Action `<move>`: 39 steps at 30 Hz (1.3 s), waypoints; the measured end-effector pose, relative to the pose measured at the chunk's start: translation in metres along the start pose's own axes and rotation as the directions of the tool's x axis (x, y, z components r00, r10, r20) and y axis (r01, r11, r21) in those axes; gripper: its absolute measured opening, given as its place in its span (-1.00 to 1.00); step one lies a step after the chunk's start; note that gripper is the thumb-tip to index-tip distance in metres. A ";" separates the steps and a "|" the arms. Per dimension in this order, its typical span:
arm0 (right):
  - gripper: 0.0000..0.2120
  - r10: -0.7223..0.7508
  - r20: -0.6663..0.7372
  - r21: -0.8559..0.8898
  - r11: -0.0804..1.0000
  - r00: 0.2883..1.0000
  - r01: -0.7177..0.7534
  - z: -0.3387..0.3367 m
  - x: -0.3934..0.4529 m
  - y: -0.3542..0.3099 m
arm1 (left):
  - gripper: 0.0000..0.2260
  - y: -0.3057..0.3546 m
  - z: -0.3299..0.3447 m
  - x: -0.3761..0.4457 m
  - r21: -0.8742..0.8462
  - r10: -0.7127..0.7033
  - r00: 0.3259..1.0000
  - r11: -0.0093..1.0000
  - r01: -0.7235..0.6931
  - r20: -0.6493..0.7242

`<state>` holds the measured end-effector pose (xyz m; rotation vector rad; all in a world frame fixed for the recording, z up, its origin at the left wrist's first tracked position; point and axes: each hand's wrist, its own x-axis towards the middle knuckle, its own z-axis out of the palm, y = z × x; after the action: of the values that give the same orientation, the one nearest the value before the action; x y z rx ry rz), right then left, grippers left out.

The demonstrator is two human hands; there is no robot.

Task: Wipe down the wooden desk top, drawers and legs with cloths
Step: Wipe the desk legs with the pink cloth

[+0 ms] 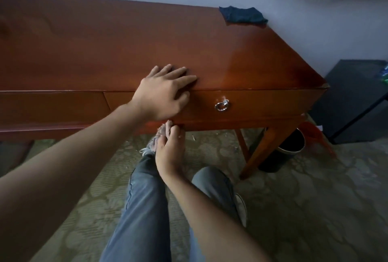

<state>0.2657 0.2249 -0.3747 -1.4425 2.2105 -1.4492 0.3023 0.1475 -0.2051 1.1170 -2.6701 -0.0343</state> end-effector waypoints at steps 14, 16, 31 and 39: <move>-0.94 -0.102 -0.325 -0.116 0.991 0.940 0.067 -0.050 0.042 0.034 | -0.34 -0.103 -0.024 -0.037 0.170 -0.244 0.970 0.956 0.241 -0.006; -0.92 -0.242 -0.136 -0.148 0.964 0.961 0.222 -0.014 0.015 -0.003 | -0.34 -0.104 -0.022 -0.036 0.169 -0.248 0.968 0.954 0.249 -0.025; -0.79 -0.183 0.136 -0.462 0.857 0.974 0.226 -0.097 0.059 0.048 | -0.32 -0.106 -0.018 -0.036 0.183 -0.232 0.972 0.954 0.236 -0.043; -0.89 -0.387 0.361 -0.412 0.750 0.849 0.517 -0.071 0.044 0.009 | -0.32 -0.108 -0.020 -0.040 0.171 -0.226 0.973 0.958 0.231 -0.049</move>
<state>0.1972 0.2372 -0.3277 -2.3260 2.2504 -0.7066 0.4091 0.1009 -0.2068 1.4653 -2.5443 0.1782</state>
